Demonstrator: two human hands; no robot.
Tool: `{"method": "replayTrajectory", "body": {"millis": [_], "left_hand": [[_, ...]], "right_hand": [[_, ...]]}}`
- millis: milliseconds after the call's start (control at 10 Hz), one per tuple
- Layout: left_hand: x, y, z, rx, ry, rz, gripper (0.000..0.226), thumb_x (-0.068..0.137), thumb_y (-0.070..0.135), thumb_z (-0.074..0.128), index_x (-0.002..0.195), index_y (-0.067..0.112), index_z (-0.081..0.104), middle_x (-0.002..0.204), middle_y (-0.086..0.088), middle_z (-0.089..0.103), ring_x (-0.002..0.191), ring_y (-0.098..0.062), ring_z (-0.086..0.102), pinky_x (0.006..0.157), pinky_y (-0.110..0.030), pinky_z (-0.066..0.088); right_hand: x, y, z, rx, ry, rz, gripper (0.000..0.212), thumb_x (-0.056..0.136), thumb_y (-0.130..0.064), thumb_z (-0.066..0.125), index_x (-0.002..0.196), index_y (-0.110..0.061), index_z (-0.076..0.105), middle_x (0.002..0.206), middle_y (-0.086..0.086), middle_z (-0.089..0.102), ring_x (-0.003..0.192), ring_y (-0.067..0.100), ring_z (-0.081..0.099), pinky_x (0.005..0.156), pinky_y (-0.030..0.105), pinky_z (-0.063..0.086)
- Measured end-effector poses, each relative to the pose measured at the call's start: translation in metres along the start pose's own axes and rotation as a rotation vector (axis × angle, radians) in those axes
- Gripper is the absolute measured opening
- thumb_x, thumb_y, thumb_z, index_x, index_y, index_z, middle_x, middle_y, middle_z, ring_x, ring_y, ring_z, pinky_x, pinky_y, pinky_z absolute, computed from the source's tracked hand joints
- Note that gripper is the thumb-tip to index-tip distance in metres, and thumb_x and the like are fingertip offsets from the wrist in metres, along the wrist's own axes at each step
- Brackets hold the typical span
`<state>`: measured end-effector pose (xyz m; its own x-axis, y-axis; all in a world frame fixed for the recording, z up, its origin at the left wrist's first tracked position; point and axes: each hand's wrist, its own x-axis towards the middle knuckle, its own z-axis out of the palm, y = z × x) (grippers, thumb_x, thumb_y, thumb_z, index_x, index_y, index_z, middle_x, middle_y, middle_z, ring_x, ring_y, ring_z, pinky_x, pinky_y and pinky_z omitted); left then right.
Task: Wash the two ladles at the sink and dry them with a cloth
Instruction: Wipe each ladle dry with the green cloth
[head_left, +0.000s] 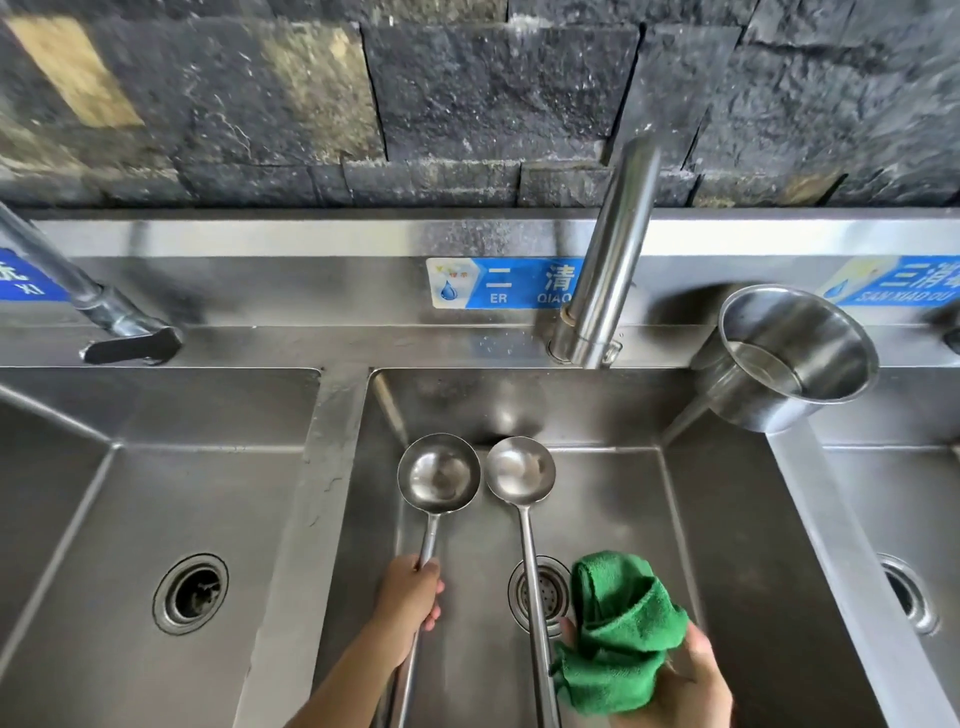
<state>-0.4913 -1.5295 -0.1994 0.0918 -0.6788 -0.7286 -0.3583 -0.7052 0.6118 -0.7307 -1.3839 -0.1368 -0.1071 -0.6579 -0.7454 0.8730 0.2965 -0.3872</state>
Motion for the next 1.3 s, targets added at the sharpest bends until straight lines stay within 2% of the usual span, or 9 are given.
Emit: {"method": "replayTrajectory", "body": {"millis": [100, 200, 300, 400, 500, 600, 700, 1000, 1300], "left_hand": [[-0.027, 0.016, -0.013, -0.003, -0.024, 0.010, 0.018, 0.095, 0.009, 0.045, 0.084, 0.000, 0.056, 0.072, -0.010, 0.057, 0.036, -0.016, 0.044, 0.038, -0.023, 0.032], [-0.052, 0.031, -0.027, -0.012, -0.028, 0.027, 0.021, 0.094, 0.010, 0.048, 0.090, -0.004, 0.062, 0.070, -0.009, 0.060, 0.036, -0.016, 0.045, 0.037, -0.023, 0.033], [-0.084, 0.047, -0.051, -0.024, -0.037, 0.071, 0.019, 0.095, 0.010, 0.048, 0.086, -0.001, 0.060, 0.070, -0.010, 0.059, 0.036, -0.015, 0.045, 0.036, -0.022, 0.032], [-0.109, 0.058, -0.076, -0.018, -0.055, 0.146, 0.019, 0.096, 0.008, 0.044, 0.082, 0.001, 0.055, 0.063, -0.009, 0.055, 0.033, -0.014, 0.042, 0.035, -0.019, 0.029], [-0.129, 0.065, -0.107, 0.003, -0.056, 0.240, 0.022, 0.097, 0.008, 0.043, 0.078, 0.002, 0.055, 0.054, -0.005, 0.051, 0.033, -0.013, 0.041, 0.034, -0.021, 0.030], [-0.139, 0.068, -0.139, 0.018, -0.019, 0.332, 0.025, 0.097, 0.009, 0.044, 0.075, 0.006, 0.055, 0.058, -0.005, 0.052, 0.035, -0.016, 0.044, 0.036, -0.021, 0.030], [-0.144, 0.069, -0.173, 0.060, 0.027, 0.414, 0.024, 0.096, 0.009, 0.046, 0.074, 0.010, 0.055, 0.061, -0.003, 0.055, 0.034, -0.016, 0.047, 0.033, -0.020, 0.029], [-0.155, 0.094, -0.258, 0.060, -0.083, 0.527, 0.031, 0.097, 0.019, 0.047, 0.066, 0.019, 0.049, 0.057, -0.003, 0.045, 0.037, -0.017, 0.036, 0.035, -0.022, 0.031], [-0.119, 0.088, -0.328, -0.035, -0.149, 0.483, 0.035, 0.099, 0.022, 0.044, 0.065, 0.026, 0.044, 0.052, 0.002, 0.025, 0.039, -0.016, 0.021, 0.042, -0.018, 0.027]], "right_hand": [[-0.012, 0.002, 0.049, 0.158, -0.190, -0.022, 0.040, 0.045, -0.046, 0.094, 0.079, -0.029, 0.081, 0.071, -0.003, 0.075, 0.071, -0.015, 0.046, 0.069, 0.032, 0.046], [-0.032, -0.007, 0.082, 0.259, -0.128, -0.014, 0.021, 0.089, -0.045, 0.049, 0.079, -0.063, 0.053, 0.090, -0.038, 0.044, 0.092, -0.017, 0.030, 0.097, 0.025, 0.035], [-0.056, 0.023, 0.129, 0.000, -0.163, 0.054, 0.063, 0.099, -0.051, 0.005, 0.085, -0.038, 0.065, 0.062, -0.028, 0.040, 0.050, -0.013, 0.031, 0.056, 0.003, 0.031], [-0.066, 0.020, 0.162, 0.162, -0.269, 0.135, 0.054, 0.104, -0.035, 0.023, 0.127, -0.017, 0.069, 0.116, 0.003, 0.073, 0.094, 0.026, 0.074, 0.070, 0.039, 0.059], [-0.072, 0.016, 0.198, 0.048, -0.187, 0.108, 0.052, 0.098, -0.029, 0.041, 0.142, -0.005, 0.054, 0.144, 0.022, 0.056, 0.129, 0.042, 0.054, 0.111, 0.058, 0.034], [-0.079, 0.013, 0.245, -0.143, -0.168, -0.026, 0.054, 0.086, -0.025, 0.059, 0.133, 0.001, 0.060, 0.119, 0.027, 0.068, 0.095, 0.042, 0.067, 0.099, 0.058, 0.046], [-0.079, 0.016, 0.296, -0.427, -0.064, -0.363, 0.022, 0.095, -0.021, 0.063, 0.113, -0.009, 0.066, 0.089, 0.022, 0.071, 0.076, 0.043, 0.070, 0.073, 0.058, 0.060], [-0.009, 0.075, 0.397, -1.986, -0.114, -1.652, 0.081, 0.068, -0.002, 0.079, 0.144, -0.001, 0.051, 0.152, 0.018, 0.047, 0.142, 0.036, 0.044, 0.116, 0.047, 0.038], [0.012, 0.172, 0.454, -1.983, -0.048, -0.989, 0.064, 0.104, -0.033, 0.042, 0.159, -0.008, 0.020, 0.168, 0.014, 0.016, 0.156, 0.025, 0.013, 0.125, 0.032, 0.008]]}}
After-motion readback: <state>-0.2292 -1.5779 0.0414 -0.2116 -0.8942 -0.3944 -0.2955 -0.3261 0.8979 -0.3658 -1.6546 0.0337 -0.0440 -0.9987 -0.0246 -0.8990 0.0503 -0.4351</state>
